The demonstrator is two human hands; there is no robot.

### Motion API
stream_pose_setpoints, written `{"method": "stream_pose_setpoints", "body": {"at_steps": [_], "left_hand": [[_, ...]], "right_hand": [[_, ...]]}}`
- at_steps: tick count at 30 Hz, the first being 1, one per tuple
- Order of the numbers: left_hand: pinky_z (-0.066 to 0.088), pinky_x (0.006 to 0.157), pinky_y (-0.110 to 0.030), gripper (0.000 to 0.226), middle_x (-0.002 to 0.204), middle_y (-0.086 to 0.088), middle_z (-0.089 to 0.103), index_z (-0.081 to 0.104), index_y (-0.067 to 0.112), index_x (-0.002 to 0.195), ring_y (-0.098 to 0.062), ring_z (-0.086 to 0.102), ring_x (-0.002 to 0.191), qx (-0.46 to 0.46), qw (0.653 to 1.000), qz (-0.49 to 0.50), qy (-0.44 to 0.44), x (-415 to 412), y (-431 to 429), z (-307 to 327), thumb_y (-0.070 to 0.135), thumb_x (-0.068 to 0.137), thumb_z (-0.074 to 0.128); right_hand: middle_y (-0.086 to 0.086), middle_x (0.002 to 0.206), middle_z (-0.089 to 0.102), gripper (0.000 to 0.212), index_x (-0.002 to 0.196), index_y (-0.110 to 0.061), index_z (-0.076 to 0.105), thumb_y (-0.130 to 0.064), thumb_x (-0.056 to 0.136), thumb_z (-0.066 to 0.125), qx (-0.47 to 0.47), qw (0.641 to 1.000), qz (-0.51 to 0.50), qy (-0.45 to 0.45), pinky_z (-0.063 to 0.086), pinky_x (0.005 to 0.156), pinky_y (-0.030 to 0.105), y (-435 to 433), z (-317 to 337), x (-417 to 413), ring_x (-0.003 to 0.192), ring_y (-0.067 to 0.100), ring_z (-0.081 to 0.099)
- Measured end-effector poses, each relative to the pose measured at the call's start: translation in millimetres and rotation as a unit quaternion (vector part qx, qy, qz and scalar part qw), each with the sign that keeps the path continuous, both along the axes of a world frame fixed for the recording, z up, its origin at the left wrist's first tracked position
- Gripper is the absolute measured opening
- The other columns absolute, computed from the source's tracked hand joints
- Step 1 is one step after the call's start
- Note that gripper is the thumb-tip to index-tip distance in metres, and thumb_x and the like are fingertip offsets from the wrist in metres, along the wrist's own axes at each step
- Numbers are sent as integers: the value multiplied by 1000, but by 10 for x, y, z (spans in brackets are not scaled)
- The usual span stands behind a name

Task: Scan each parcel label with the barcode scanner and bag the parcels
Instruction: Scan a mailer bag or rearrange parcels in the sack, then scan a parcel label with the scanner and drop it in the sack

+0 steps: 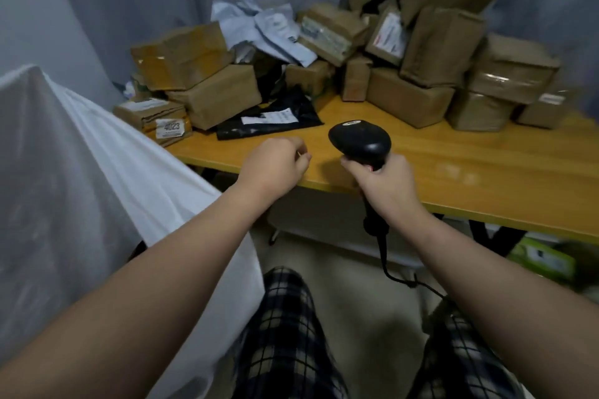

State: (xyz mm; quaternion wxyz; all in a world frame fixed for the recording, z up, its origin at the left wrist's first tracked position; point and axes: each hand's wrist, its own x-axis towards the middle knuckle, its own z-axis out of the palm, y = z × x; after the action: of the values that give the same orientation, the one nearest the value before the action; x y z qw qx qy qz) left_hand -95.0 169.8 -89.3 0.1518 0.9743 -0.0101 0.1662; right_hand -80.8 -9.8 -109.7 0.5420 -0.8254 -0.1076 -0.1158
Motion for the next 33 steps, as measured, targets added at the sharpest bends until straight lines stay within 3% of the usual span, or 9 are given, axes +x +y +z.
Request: {"method": "stream_pose_setpoints", "body": {"at_steps": [3, 6, 9, 13, 18, 21, 24, 29, 33], "left_hand": [[52, 77, -38, 27, 105, 0, 67, 64, 20, 113, -22, 60, 95, 12, 999, -33, -8, 278, -445, 140, 36, 98, 48], [51, 71, -35, 29, 104, 2, 68, 64, 20, 114, -22, 60, 92, 31, 996, -76, -24, 593, -821, 265, 37, 98, 48], [44, 65, -31, 31, 110, 1, 65, 60, 20, 122, -21, 59, 94, 33, 992, -116, -31, 922, -1108, 409, 37, 99, 47], [50, 84, -36, 44, 126, -3, 55, 48, 20, 135, -23, 54, 113, 20, 988, -142, -58, 1437, -1382, 597, 40, 95, 52], [32, 110, -43, 94, 150, -11, 28, 17, 16, 152, -31, 30, 138, -126, 987, -101, -20, 2234, -1729, 843, 54, 82, 67], [21, 115, -46, 118, 158, -14, 10, -3, 14, 154, -35, 14, 144, -225, 971, -56, 50, 2652, -1940, 862, 59, 74, 72], [17, 116, -48, 127, 160, -13, 2, -12, 12, 153, -35, 6, 146, -265, 961, -21, 72, 2932, -2034, 821, 58, 71, 75], [18, 116, -50, 125, 160, -13, 12, -12, 13, 153, -35, 12, 146, -334, 939, -1, 84, 3159, -2010, 765, 57, 73, 74], [24, 114, -50, 109, 154, -13, 26, 11, 11, 153, -35, 22, 140, -337, 940, 14, 48, 3118, -1939, 747, 56, 74, 72]], "right_hand": [[10, 63, 66, 31, 67, -12, 62, -38, 79, 75, 23, 998, -55, 6, 56, 69, 50, -446, 110, 142, 67, 30, 66], [19, 66, 66, 41, 70, 0, 60, -38, 77, 74, 38, 994, -102, 8, 54, 66, 55, -844, 236, 298, 66, 36, 64], [17, 68, 68, 36, 73, -2, 65, -36, 79, 75, 46, 990, -131, 11, 55, 68, 55, -1141, 377, 489, 68, 33, 65], [7, 66, 69, 29, 75, -13, 68, -42, 75, 74, 58, 987, -153, 6, 56, 69, 54, -1405, 597, 836, 68, 26, 68], [9, 63, 68, 25, 73, -11, 68, -35, 80, 74, 90, 981, -169, 7, 57, 71, 53, -1646, 885, 1320, 63, 27, 67], [11, 64, 68, 20, 74, -13, 67, -30, 83, 72, 119, 977, -172, 24, 58, 71, 49, -1767, 938, 1546, 63, 29, 67], [13, 66, 66, 20, 79, -10, 67, -29, 85, 71, 141, 974, -174, 42, 56, 66, 43, -1874, 921, 1678, 62, 29, 65], [10, 63, 64, 21, 83, -8, 66, -29, 86, 70, 157, 970, -179, 55, 54, 58, 35, -1957, 877, 1745, 57, 24, 63], [9, 62, 63, 21, 79, -9, 64, -28, 87, 70, 173, 967, -179, 60, 52, 54, 32, -1931, 902, 1701, 55, 22, 61]]}}
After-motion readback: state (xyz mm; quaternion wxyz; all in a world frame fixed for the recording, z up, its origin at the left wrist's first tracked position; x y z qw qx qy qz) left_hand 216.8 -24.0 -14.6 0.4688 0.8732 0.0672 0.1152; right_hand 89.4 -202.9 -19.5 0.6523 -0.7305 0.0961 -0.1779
